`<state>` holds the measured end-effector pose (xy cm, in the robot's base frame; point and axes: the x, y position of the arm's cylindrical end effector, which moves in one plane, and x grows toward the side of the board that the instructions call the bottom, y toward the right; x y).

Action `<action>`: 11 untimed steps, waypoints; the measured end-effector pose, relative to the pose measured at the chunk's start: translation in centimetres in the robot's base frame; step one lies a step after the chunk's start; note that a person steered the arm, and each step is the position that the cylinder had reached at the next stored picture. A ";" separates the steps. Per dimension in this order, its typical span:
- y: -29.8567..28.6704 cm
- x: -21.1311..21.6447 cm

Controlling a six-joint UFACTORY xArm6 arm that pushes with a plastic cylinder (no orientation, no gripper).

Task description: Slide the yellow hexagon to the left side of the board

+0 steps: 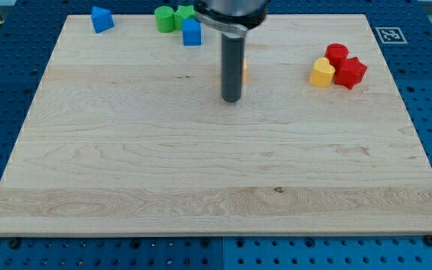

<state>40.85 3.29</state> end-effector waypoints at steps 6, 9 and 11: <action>2.0 -6.7; -5.3 -9.5; -7.2 -9.3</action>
